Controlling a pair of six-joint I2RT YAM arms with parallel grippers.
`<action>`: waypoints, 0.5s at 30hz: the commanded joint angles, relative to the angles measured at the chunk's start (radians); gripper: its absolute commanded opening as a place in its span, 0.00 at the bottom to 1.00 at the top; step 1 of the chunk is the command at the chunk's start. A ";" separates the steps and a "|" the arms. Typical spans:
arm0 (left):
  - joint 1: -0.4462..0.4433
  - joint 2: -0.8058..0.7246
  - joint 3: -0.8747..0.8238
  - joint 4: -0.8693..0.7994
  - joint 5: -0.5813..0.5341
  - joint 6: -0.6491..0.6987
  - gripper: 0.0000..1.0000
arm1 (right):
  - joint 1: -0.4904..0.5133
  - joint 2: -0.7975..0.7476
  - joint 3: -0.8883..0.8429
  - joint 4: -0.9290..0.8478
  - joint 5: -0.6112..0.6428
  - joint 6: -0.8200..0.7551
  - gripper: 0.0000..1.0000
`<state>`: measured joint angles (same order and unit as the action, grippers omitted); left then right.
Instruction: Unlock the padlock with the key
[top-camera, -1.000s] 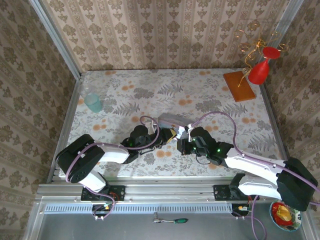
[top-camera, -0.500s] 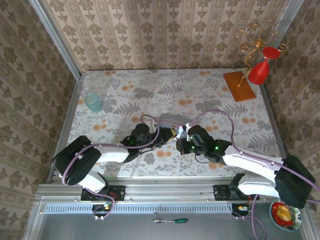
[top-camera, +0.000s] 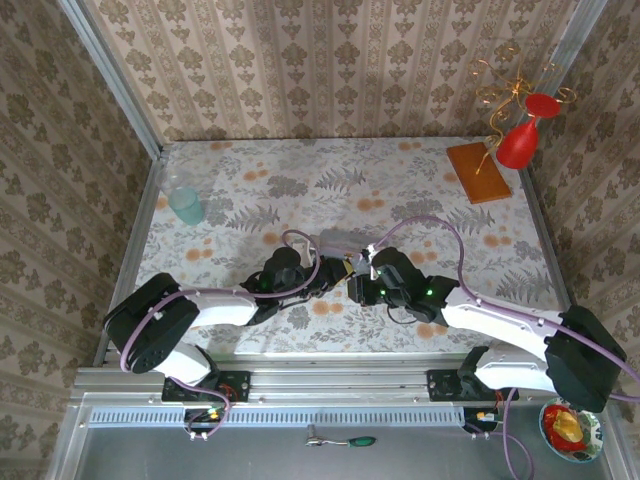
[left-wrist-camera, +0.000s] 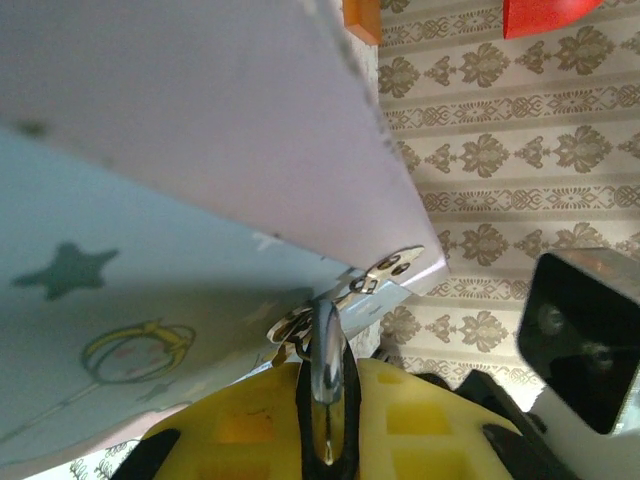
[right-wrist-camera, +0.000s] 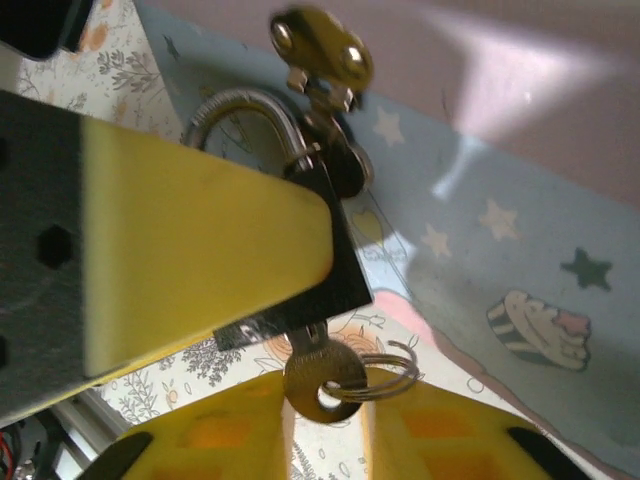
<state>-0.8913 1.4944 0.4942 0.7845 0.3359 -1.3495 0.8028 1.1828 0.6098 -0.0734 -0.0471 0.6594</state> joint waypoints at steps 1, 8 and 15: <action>-0.002 -0.034 -0.012 0.065 0.008 0.002 0.00 | -0.002 -0.062 -0.001 -0.034 0.058 -0.039 0.31; 0.011 -0.022 -0.023 0.103 -0.009 -0.018 0.00 | 0.001 -0.144 -0.007 -0.122 0.041 -0.168 0.32; 0.006 0.003 -0.027 0.156 0.008 -0.048 0.00 | 0.015 -0.074 -0.049 0.001 0.054 -0.173 0.28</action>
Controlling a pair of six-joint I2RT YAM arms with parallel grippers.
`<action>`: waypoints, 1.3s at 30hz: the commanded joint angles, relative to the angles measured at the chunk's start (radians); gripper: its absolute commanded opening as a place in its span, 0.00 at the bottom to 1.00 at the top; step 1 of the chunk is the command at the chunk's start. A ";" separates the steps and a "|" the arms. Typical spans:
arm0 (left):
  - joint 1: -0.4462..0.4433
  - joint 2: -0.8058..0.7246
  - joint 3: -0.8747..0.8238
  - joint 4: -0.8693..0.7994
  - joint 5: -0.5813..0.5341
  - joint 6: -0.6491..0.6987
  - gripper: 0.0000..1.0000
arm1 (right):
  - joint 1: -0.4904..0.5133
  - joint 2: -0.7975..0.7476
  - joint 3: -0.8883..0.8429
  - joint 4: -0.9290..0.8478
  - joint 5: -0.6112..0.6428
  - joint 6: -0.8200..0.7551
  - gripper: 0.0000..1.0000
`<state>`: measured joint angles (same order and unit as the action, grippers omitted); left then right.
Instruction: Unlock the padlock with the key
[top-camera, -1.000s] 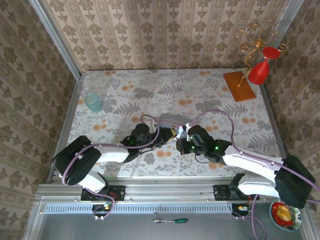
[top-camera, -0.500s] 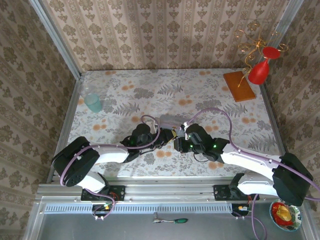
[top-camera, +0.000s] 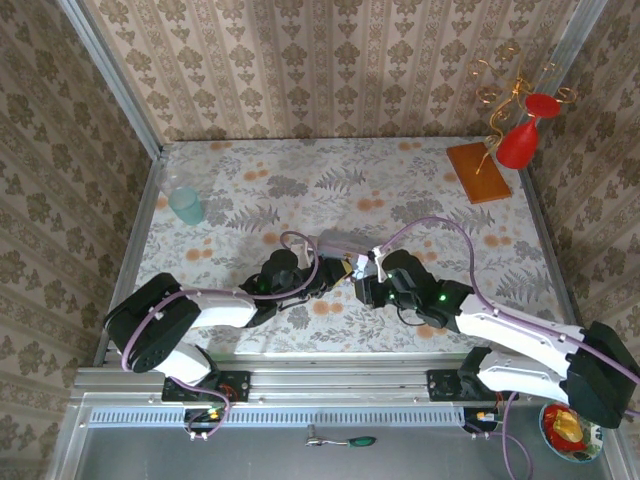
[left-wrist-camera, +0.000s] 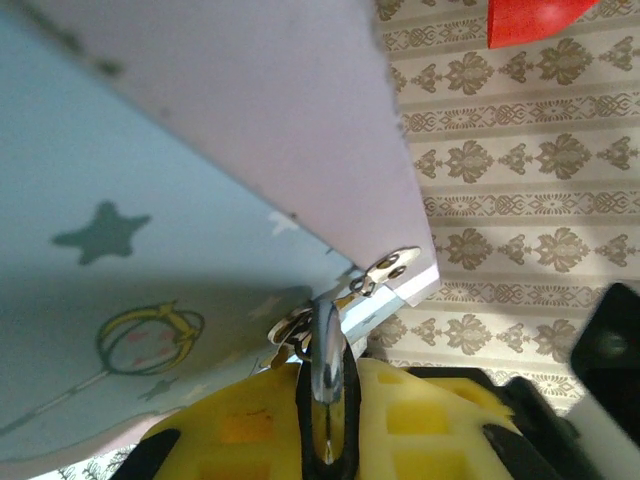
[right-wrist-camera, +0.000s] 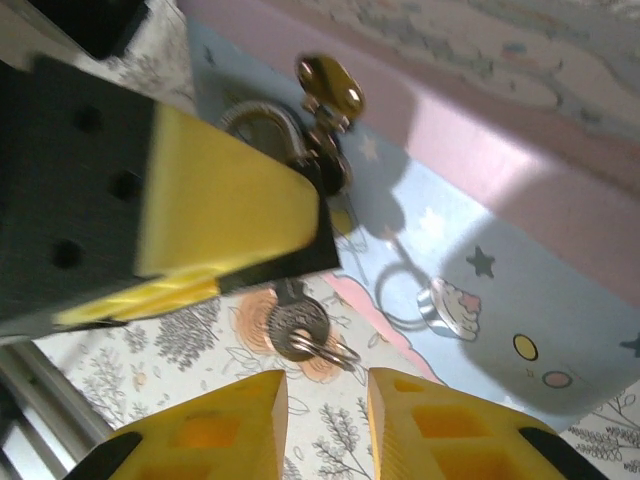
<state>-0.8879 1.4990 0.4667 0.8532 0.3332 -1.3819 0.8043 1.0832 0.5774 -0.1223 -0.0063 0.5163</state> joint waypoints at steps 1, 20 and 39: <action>0.000 -0.004 0.000 0.081 0.010 -0.014 0.00 | 0.017 0.038 -0.007 0.058 0.012 -0.029 0.27; 0.016 -0.050 -0.003 -0.028 -0.017 0.013 0.00 | 0.037 0.035 0.065 -0.102 0.141 -0.123 0.32; -0.010 -0.123 0.006 -0.151 -0.042 0.043 0.00 | 0.223 0.065 -0.165 0.493 0.432 -0.512 0.33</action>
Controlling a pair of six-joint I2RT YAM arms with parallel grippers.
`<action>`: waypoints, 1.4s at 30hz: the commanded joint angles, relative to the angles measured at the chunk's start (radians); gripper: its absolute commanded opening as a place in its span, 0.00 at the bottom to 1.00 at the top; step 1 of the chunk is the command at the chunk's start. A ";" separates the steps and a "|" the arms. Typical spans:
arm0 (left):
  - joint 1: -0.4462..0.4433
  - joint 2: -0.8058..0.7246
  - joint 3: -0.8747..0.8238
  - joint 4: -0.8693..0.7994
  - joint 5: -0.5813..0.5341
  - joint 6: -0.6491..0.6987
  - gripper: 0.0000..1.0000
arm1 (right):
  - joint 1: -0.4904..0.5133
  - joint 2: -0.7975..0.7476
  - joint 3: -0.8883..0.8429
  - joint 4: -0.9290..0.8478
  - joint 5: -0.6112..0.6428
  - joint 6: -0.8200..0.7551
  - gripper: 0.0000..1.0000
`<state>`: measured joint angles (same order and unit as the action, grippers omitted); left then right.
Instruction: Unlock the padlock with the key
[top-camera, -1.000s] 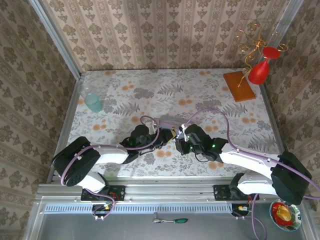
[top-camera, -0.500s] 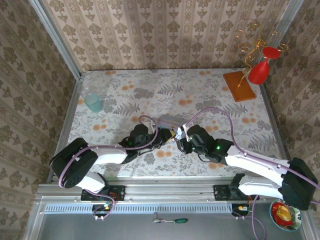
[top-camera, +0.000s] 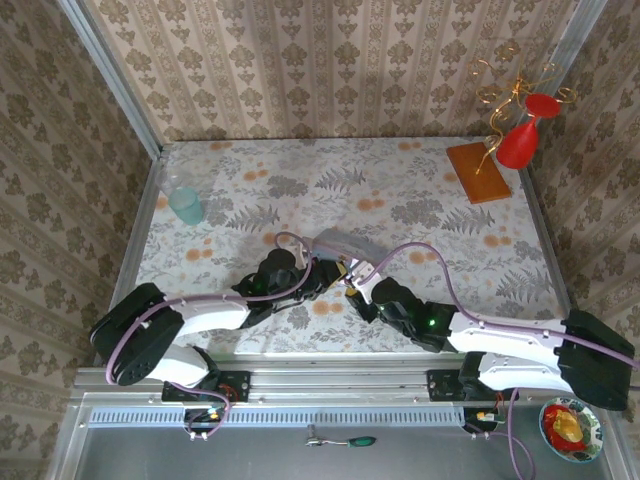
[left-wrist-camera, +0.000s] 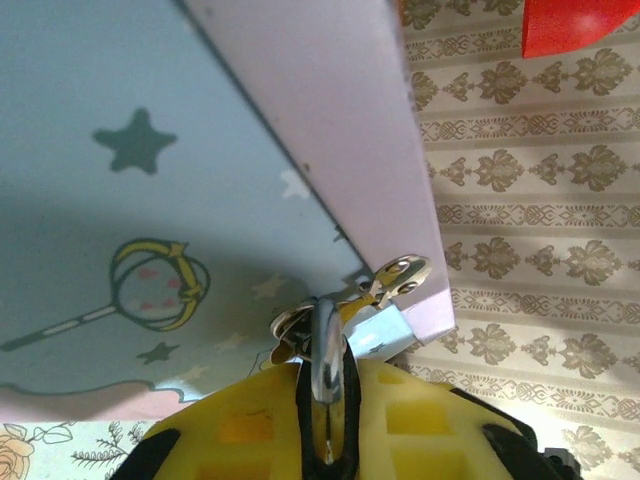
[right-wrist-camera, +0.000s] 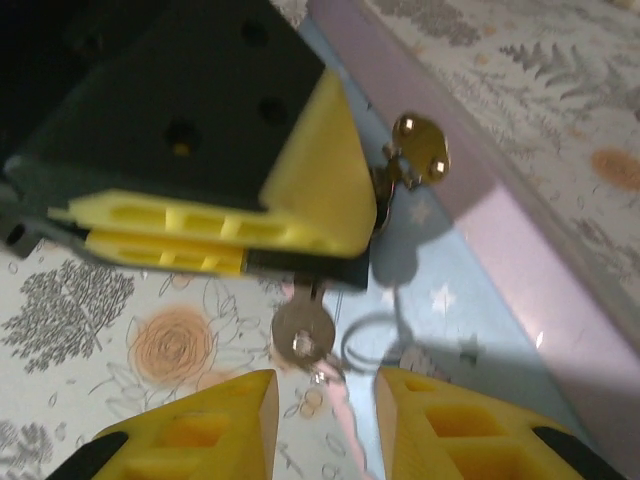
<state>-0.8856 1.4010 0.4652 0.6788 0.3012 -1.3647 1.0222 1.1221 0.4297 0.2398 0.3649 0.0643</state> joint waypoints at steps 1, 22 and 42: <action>-0.013 -0.026 0.007 0.024 -0.010 0.026 0.00 | 0.008 0.034 -0.028 0.159 0.060 -0.065 0.33; -0.022 -0.027 0.023 0.021 0.004 0.039 0.00 | 0.012 0.137 -0.035 0.263 0.124 -0.128 0.18; 0.002 -0.032 0.016 -0.031 -0.003 0.075 0.00 | -0.004 0.118 -0.055 0.274 0.037 0.191 0.07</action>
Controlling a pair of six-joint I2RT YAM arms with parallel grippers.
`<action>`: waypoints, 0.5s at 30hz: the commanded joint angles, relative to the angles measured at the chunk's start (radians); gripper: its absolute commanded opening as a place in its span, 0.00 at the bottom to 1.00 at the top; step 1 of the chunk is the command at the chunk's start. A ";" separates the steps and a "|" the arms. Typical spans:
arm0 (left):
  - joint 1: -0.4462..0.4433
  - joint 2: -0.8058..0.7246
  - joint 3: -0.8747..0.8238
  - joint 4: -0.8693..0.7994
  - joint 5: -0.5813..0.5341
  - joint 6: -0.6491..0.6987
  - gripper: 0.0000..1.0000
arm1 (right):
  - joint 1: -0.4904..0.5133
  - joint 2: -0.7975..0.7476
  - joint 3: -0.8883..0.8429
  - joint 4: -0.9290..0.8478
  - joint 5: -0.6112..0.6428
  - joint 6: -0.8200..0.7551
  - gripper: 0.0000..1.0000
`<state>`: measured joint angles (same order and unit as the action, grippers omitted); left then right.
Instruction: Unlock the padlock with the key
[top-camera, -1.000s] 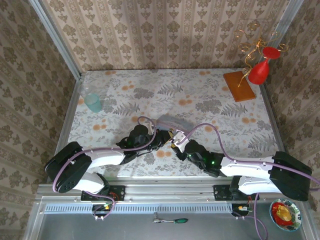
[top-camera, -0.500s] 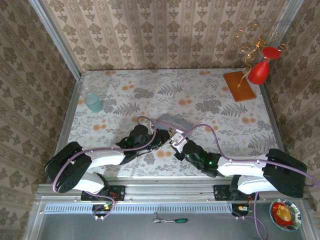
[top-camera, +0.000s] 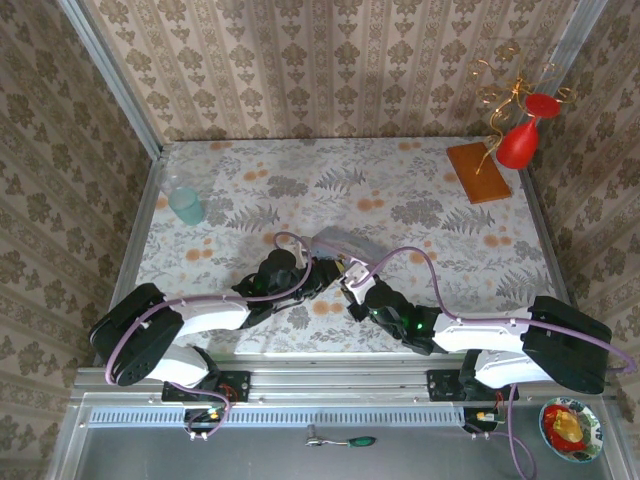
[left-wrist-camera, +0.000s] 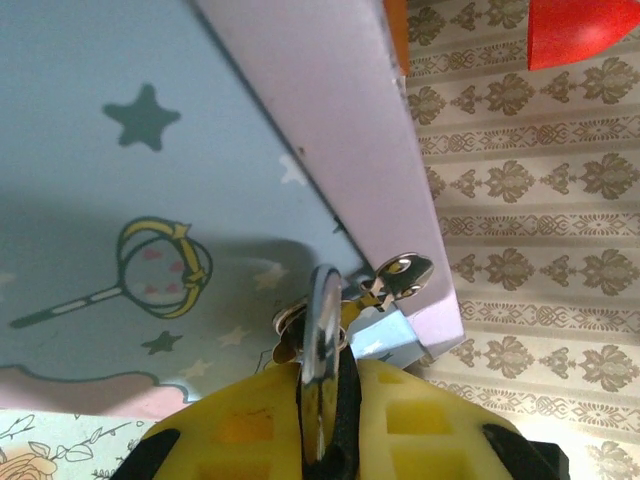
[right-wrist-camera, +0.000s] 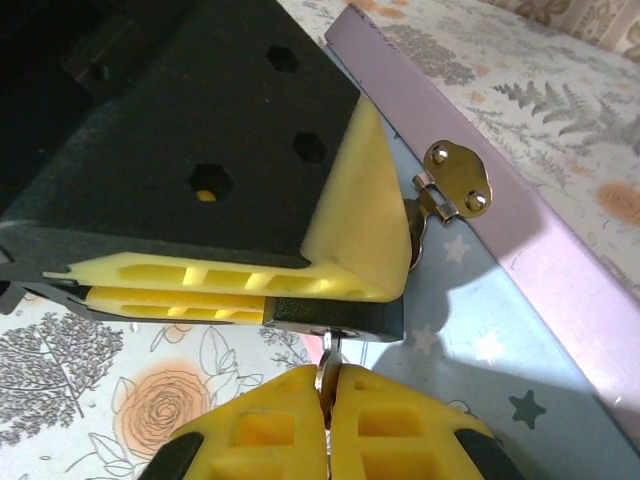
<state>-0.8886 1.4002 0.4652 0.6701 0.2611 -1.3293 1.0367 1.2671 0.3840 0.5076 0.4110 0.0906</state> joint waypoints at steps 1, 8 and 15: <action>0.008 -0.035 0.018 -0.042 0.034 0.053 0.00 | -0.026 -0.034 -0.011 -0.012 -0.027 0.200 0.07; 0.031 -0.096 0.070 -0.351 -0.039 0.270 0.00 | -0.072 -0.074 -0.010 -0.134 -0.177 0.378 0.34; 0.030 -0.129 0.075 -0.483 -0.093 0.383 0.00 | -0.130 -0.051 -0.013 -0.067 -0.290 0.479 0.40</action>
<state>-0.8623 1.2949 0.5068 0.2703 0.2024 -1.0454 0.9241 1.2045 0.3775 0.4217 0.1688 0.4824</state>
